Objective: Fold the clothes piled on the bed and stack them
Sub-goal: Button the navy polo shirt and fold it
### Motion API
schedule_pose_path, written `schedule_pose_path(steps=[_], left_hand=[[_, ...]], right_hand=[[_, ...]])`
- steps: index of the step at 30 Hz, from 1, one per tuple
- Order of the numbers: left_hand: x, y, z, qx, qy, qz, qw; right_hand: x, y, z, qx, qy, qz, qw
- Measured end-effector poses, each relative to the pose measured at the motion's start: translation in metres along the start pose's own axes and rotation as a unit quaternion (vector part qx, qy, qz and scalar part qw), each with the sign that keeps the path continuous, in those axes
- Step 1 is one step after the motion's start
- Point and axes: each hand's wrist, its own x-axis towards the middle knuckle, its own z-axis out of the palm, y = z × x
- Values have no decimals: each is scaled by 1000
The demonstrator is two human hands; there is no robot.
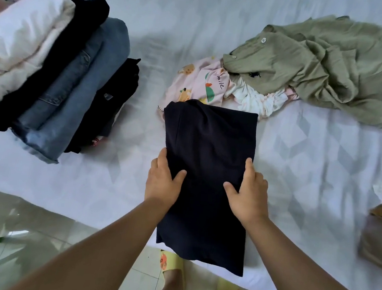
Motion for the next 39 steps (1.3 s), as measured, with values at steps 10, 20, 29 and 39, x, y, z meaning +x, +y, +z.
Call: schedule_pose_path(steps=[10,20,29,39], left_hand=[[-2,1,-3,-57,-80,60,993],[-35,39,-41,-76,-196,110,971],[-92,140,-78,-34,-267,254,929],[-152,256,-55,58,-239,375,894]], right_hand=[[2,-4,-2,78,-48,-29,995],[-41,-1,-67,157,-50,-28,986],[-123,10,-182,183,19,30,982],[-200,55,-292,162,139,84,973]])
